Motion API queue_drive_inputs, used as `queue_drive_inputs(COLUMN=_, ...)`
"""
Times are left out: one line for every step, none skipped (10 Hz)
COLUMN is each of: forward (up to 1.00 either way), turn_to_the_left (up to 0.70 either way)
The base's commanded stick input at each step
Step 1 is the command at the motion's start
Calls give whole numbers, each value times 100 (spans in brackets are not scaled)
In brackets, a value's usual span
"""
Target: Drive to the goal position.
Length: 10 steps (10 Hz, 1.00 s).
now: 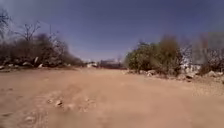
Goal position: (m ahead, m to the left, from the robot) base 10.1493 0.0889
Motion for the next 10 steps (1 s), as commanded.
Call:
queue_drive_inputs(forward=85, turn_to_the_left=0)
queue_drive_inputs(forward=85, turn_to_the_left=0)
queue_drive_inputs(forward=85, turn_to_the_left=0)
queue_drive_inputs(forward=85, turn_to_the_left=0)
queue_drive_inputs(forward=85, turn_to_the_left=0)
queue_drive_inputs(forward=85, turn_to_the_left=0)
queue_drive_inputs(forward=85, turn_to_the_left=0)
queue_drive_inputs(forward=85, turn_to_the_left=0)
queue_drive_inputs(forward=85, turn_to_the_left=0)
queue_drive_inputs(forward=85, turn_to_the_left=0)
